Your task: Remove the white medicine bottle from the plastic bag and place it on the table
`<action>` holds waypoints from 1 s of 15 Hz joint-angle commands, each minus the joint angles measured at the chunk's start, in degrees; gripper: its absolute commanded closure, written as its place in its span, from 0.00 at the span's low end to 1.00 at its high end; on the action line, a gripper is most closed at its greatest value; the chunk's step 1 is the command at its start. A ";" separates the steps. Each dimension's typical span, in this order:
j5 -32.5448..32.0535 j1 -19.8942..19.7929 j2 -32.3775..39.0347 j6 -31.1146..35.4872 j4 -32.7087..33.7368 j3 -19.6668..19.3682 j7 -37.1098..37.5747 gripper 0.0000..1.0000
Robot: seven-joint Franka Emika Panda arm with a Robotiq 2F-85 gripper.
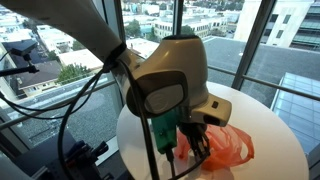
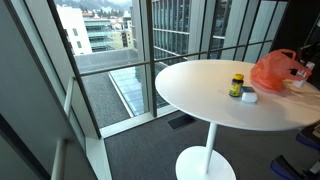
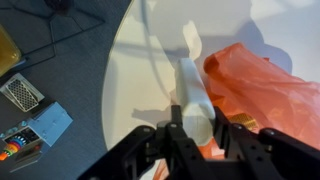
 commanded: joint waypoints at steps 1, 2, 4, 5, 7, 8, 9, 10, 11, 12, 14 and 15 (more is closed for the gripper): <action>0.86 -0.47 -0.06 0.43 -0.83 -0.08 -0.69 0.90; 1.17 -0.49 0.19 0.21 -0.78 -0.13 -0.66 0.90; 1.87 -0.59 0.91 0.02 -0.52 -0.27 -0.97 0.90; 2.15 -0.64 1.27 0.06 -0.39 -0.37 -1.05 0.90; 3.32 -0.76 1.85 -0.16 -0.19 -0.51 -1.50 0.90; 3.83 -0.85 2.21 -0.20 -0.13 -0.56 -1.67 0.90; 4.23 -0.90 2.47 -0.16 -0.10 -0.62 -1.73 0.90; 4.84 -0.94 2.65 -0.19 -0.10 -0.65 -2.00 0.90; 5.00 -0.94 2.80 -0.16 -0.10 -0.72 -2.01 0.84; 5.14 -0.92 2.88 -0.11 -0.14 -0.78 -2.18 0.42; 5.11 -0.87 2.98 -0.09 -0.16 -0.91 -2.20 0.34; 5.17 -0.87 2.85 -0.20 -0.14 -0.92 -2.26 0.28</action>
